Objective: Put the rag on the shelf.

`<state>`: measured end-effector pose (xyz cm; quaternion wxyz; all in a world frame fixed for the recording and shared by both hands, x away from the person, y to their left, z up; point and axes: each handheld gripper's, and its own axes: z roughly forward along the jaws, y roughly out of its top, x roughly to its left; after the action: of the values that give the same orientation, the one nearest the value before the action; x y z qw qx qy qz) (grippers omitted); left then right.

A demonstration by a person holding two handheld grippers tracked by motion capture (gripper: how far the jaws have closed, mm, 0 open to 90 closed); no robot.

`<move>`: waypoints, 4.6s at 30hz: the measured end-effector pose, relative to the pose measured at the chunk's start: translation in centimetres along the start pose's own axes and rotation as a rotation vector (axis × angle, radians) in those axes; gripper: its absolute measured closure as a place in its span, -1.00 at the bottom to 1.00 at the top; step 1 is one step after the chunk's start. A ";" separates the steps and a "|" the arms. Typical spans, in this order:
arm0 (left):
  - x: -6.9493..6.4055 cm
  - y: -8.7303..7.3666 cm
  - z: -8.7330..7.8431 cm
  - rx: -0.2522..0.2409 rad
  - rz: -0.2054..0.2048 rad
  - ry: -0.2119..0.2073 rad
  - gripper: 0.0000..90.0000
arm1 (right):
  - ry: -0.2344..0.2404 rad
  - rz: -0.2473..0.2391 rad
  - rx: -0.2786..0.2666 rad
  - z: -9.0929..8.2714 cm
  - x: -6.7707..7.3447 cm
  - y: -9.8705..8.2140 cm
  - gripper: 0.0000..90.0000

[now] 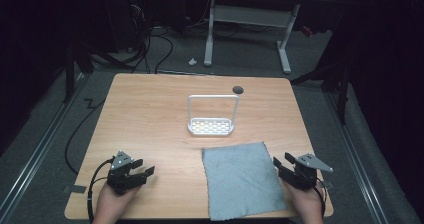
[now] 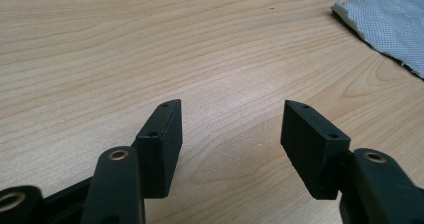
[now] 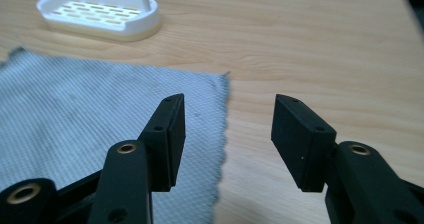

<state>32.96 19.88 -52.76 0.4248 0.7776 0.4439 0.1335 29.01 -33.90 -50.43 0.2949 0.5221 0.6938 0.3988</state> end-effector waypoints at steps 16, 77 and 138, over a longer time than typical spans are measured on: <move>-0.7 0.1 0.1 0.000 -0.024 -0.067 0.44 | 0.032 0.009 0.022 -0.4 -1.2 -1.0 0.22; -8.3 2.7 6.1 0.102 0.136 -0.174 0.94 | 0.239 -0.211 0.176 3.4 7.0 -0.2 0.92; -5.7 2.7 5.8 -0.002 -0.005 -0.057 0.40 | 0.339 -0.199 0.136 1.2 5.3 -1.1 0.74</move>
<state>34.70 11.49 -53.18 0.4385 0.7794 0.4336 0.1108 27.97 -28.63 -51.93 0.1760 0.3952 0.8071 0.4018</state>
